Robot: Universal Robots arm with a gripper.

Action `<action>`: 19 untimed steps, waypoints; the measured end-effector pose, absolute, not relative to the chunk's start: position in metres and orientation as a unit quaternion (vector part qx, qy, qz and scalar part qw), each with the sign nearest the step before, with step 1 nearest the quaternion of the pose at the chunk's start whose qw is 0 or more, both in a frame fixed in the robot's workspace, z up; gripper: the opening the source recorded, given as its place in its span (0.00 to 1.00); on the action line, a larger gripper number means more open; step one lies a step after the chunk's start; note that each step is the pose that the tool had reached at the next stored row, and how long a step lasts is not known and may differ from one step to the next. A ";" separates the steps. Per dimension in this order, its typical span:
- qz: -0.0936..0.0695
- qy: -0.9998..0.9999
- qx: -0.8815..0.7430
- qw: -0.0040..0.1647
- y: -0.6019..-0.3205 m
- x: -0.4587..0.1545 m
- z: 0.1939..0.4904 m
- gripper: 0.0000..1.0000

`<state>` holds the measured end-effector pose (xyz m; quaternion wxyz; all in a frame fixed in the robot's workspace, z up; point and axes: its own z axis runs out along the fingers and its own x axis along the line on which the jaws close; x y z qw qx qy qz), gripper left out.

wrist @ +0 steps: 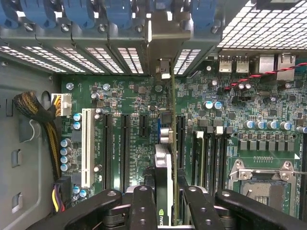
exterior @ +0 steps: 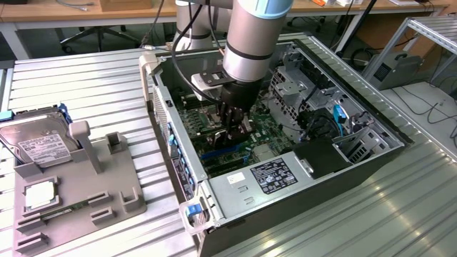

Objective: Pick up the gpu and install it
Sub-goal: 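Insert the gpu into the slot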

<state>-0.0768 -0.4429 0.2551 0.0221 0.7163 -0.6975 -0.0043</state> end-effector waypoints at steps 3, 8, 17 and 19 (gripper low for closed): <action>-0.004 -0.697 0.716 0.022 -0.443 -0.077 0.255 0.27; -0.003 -0.697 0.716 0.023 -0.443 -0.077 0.255 0.27; 0.002 -0.698 0.716 0.029 -0.441 -0.077 0.259 0.27; 0.003 -0.698 0.716 0.029 -0.441 -0.076 0.260 0.27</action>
